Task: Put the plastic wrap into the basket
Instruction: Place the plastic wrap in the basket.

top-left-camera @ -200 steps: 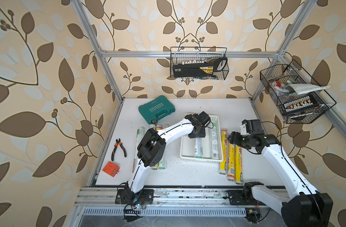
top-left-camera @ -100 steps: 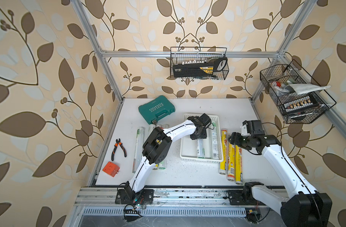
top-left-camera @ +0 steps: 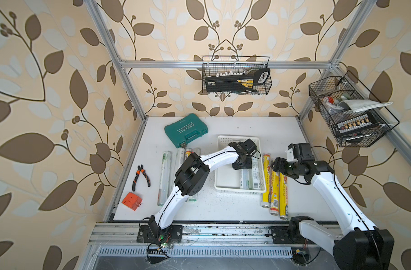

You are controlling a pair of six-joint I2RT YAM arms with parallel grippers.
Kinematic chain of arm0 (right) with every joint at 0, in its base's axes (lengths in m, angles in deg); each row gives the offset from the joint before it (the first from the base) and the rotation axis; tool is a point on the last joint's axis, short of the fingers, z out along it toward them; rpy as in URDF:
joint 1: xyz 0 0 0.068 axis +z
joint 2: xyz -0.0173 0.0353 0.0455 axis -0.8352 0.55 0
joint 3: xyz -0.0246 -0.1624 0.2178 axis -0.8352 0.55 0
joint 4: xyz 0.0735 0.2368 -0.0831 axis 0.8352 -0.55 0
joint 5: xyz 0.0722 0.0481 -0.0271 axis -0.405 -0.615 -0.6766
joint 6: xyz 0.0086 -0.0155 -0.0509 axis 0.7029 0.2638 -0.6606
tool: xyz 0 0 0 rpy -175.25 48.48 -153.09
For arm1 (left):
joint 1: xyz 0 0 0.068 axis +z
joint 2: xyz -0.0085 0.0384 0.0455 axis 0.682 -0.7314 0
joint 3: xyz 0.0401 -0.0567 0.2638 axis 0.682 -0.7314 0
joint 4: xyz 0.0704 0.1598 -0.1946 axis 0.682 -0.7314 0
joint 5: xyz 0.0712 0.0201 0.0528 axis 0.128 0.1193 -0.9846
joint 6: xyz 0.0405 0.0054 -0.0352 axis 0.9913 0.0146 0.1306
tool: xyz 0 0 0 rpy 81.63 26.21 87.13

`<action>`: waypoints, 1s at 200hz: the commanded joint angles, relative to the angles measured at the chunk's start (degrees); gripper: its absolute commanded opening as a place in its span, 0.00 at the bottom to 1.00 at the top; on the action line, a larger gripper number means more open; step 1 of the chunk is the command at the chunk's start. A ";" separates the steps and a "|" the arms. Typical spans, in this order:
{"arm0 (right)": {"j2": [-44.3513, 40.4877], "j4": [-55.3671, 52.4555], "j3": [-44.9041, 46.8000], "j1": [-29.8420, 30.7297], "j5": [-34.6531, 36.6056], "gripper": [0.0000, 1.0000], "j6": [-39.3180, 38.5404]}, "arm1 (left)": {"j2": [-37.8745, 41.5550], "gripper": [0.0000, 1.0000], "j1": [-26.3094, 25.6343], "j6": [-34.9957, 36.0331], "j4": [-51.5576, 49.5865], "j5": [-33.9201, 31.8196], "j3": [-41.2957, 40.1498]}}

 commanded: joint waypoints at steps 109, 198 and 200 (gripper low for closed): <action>-0.82 0.11 0.76 -0.61 -1.08 0.71 -0.63 | 1.09 0.53 0.09 -0.38 2.72 1.14 1.12; -1.43 -0.24 0.43 -0.78 -1.48 0.71 -0.56 | 2.91 0.63 0.06 -0.10 2.42 0.68 0.42; -1.37 -0.31 0.42 -0.77 -1.45 0.71 -0.55 | 3.04 0.63 0.06 -0.04 2.39 0.63 0.41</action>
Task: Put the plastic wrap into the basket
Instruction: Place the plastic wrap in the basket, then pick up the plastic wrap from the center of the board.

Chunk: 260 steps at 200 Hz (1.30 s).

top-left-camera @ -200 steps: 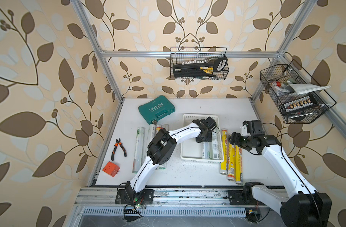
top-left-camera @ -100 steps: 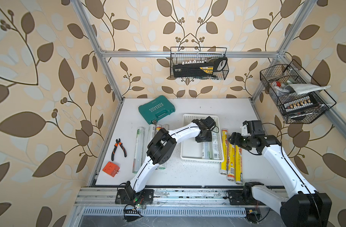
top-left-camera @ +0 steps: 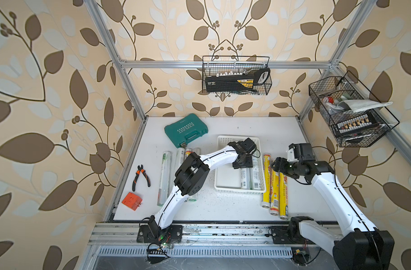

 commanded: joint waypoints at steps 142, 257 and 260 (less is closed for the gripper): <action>-4.50 -1.97 -1.14 -0.20 -4.48 0.71 -0.61 | 20.47 0.76 -0.06 8.33 -9.01 -10.31 -1.01; -1.39 -0.41 -7.98 21.35 3.92 0.72 11.62 | 45.29 0.96 2.98 6.80 -17.46 -27.02 -21.64; -0.91 -0.40 -8.32 22.52 4.82 0.72 11.91 | 46.25 0.96 3.35 6.57 -17.46 -27.05 -22.59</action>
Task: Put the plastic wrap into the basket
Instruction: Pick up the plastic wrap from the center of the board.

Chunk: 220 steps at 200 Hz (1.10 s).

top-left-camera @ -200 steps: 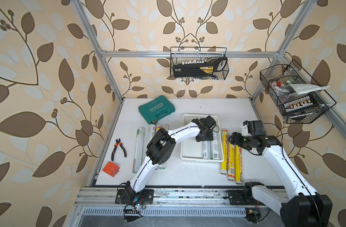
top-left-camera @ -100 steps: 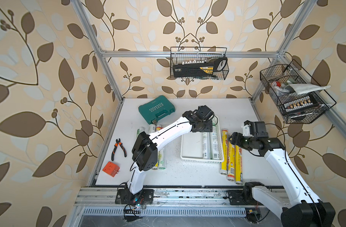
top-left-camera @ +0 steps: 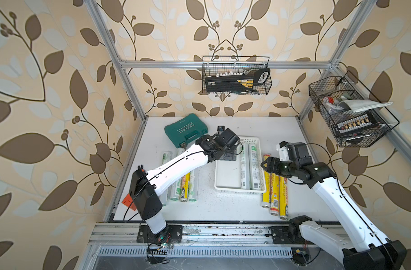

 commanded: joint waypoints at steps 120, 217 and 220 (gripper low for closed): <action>5.14 -1.87 2.34 -5.22 8.27 0.69 0.46 | 20.52 0.99 10.13 -1.05 2.43 -0.17 -22.31; 10.19 2.58 8.33 -11.78 2.78 0.61 -2.71 | 16.77 0.99 10.13 -1.09 4.16 2.07 -21.88; 10.30 2.75 8.40 -11.71 2.69 0.60 -2.70 | 16.70 0.99 10.13 -1.17 4.15 2.01 -21.95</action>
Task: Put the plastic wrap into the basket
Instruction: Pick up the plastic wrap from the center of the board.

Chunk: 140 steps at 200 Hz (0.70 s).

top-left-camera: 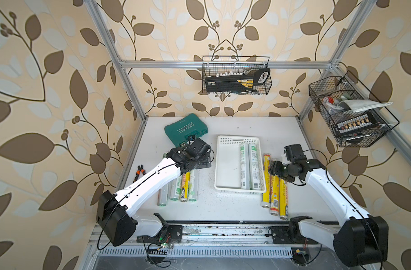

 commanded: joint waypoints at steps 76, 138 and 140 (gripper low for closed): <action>5.37 3.68 2.19 3.39 1.31 0.57 -0.68 | 0.43 0.99 0.49 -0.15 0.89 0.79 -0.56; 9.99 6.54 3.28 4.05 1.96 0.56 -0.56 | 0.95 0.99 0.49 -0.15 0.83 0.34 -1.18; 10.22 6.64 3.37 4.06 1.96 0.56 -0.56 | 0.91 0.99 0.49 -0.15 0.83 0.32 -1.13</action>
